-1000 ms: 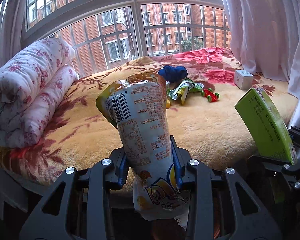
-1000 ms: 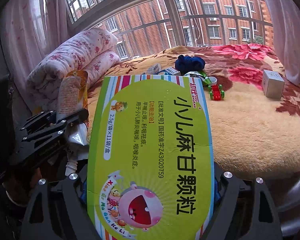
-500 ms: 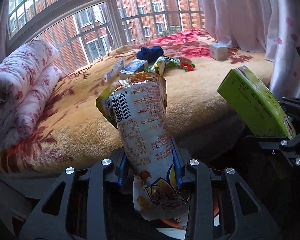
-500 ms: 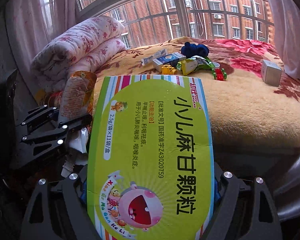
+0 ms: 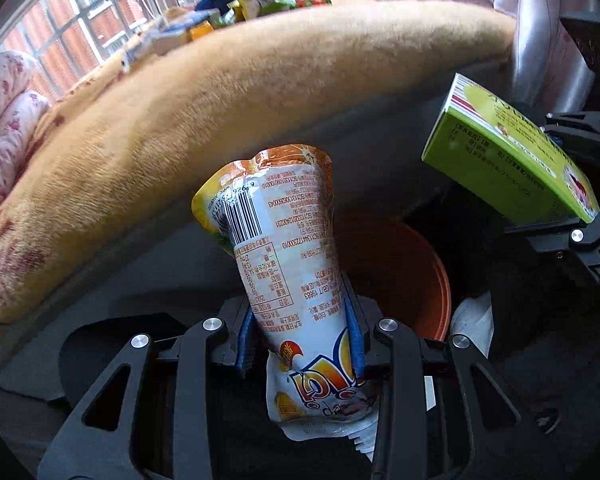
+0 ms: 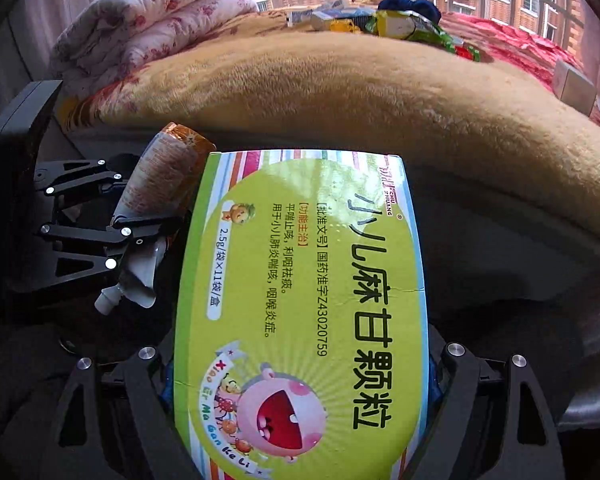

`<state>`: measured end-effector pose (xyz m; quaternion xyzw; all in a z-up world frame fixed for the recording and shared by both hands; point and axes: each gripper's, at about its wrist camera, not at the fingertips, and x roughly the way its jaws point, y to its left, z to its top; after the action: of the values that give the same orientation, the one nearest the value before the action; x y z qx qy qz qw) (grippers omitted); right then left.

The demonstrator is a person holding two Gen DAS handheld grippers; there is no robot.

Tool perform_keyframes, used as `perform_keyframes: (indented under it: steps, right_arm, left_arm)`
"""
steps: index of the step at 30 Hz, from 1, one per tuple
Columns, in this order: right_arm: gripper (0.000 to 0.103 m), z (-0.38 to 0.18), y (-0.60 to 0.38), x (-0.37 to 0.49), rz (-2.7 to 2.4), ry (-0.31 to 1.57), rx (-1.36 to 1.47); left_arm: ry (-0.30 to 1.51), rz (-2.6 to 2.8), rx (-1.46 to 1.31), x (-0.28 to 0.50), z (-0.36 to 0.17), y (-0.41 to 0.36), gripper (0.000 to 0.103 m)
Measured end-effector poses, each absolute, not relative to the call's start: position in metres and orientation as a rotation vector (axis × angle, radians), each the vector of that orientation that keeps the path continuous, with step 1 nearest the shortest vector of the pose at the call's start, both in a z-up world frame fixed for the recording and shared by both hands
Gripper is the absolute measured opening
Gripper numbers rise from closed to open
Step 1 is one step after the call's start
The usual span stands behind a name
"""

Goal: Collect trash
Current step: 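Lower both held items over the orange bin and open both grippers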

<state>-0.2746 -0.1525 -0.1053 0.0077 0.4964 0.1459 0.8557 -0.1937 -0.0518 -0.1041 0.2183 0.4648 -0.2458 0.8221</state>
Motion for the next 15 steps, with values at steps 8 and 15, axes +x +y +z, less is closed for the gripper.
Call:
perform_keyframes:
  steps: [8,15]
  right_arm:
    - [0.083,-0.163,-0.149,-0.246,0.31,1.196,0.015]
    - [0.083,-0.206,-0.142,-0.224,0.325,1.336,0.003]
  left_arm:
    - [1.191,-0.514,0.48,-0.174,-0.166,-0.058,0.035]
    - [1.332,-0.521,0.458,-0.154,-0.205,-0.054,0.035]
